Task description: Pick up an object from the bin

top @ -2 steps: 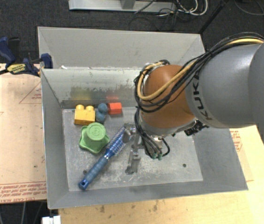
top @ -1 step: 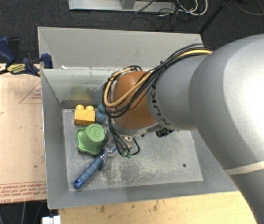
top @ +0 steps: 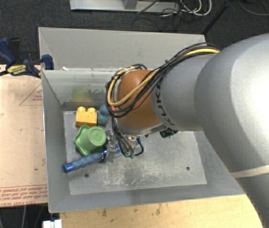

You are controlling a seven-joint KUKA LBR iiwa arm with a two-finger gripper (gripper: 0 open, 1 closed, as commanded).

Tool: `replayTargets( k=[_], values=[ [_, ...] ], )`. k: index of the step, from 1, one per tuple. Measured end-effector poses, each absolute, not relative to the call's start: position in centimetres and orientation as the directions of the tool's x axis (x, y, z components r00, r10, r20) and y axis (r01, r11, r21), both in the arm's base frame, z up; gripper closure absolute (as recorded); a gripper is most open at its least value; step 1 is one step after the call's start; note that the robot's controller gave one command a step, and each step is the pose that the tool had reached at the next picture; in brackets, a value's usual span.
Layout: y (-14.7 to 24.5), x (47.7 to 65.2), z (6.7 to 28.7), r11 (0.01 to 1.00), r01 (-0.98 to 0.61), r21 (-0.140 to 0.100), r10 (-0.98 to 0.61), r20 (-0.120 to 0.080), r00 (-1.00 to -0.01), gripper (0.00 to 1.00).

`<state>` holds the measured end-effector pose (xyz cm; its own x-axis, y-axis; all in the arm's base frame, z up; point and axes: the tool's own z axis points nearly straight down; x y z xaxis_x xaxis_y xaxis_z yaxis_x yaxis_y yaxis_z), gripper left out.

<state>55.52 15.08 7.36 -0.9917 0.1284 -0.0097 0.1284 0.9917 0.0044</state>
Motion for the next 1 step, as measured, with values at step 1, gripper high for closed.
replayTargets(
  k=[1],
  values=[
    [14.49,56.09,21.85,0.998,0.059,0.003,0.059,-0.009,-0.998,1.0]
  ],
)
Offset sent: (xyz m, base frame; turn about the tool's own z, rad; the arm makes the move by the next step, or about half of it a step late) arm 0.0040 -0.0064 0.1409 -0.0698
